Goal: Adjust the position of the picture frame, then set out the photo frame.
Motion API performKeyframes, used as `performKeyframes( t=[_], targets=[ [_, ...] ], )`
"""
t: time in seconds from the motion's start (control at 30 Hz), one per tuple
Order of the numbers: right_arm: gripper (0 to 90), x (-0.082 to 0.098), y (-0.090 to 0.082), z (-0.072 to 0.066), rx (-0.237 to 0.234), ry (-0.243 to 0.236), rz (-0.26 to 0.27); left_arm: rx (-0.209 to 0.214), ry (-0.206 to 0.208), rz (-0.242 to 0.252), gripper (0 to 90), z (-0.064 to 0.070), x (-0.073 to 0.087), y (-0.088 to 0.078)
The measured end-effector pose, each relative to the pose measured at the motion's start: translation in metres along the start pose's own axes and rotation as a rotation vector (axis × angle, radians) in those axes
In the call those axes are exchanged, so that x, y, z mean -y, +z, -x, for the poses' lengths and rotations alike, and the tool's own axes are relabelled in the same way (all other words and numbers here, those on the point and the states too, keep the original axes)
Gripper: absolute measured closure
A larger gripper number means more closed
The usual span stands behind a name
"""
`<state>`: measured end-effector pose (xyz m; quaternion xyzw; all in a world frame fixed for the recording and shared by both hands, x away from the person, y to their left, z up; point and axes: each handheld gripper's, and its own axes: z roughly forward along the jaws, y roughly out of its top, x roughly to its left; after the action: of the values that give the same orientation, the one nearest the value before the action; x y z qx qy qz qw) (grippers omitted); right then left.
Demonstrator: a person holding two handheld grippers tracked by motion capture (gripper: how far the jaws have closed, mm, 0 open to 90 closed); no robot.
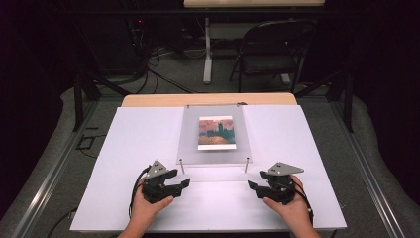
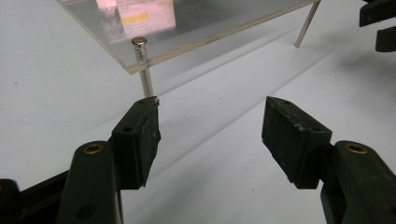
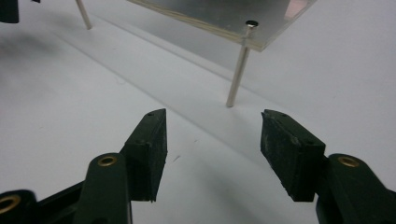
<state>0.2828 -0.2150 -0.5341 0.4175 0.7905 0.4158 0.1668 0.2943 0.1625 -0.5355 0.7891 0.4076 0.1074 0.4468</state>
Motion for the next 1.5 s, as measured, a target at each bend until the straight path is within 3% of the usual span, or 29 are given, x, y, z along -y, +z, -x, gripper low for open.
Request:
performKeyframes(
  t=[0.2, 0.33, 0.53, 0.67, 0.87, 1.13, 1.5],
  targets=[
    [38.8, 0.004, -0.007, -0.004, -0.023, 0.004, -0.001, 0.002, -0.002, 0.003, 35.2, 0.001, -0.001, -0.008],
    [37.6, 0.0, -0.015, -0.002, -0.037, 0.029, 0.046, 0.01, -0.003, 0.016, 34.1, -0.002, -0.005, -0.016],
    [36.6, -0.014, -0.02, 0.008, -0.021, 0.033, 0.079, -0.004, 0.008, 0.016, 34.5, -0.009, -0.017, -0.021],
    [38.5, -0.033, -0.015, 0.023, -0.007, 0.05, 0.041, 0.007, -0.007, 0.027, 34.8, -0.021, -0.038, -0.017],
    [39.0, -0.061, 0.001, 0.042, 0.004, 0.073, 0.061, -0.013, -0.025, 0.029, 34.8, -0.037, -0.065, -0.002],
    [34.7, -0.093, 0.032, 0.069, 0.018, 0.127, 0.02, -0.042, -0.05, 0.021, 33.8, -0.057, -0.094, 0.022],
    [33.4, -0.128, 0.069, 0.088, 0.049, 0.117, 0.014, -0.065, -0.126, 0.038, 33.7, -0.08, -0.123, 0.049]
  ],
)
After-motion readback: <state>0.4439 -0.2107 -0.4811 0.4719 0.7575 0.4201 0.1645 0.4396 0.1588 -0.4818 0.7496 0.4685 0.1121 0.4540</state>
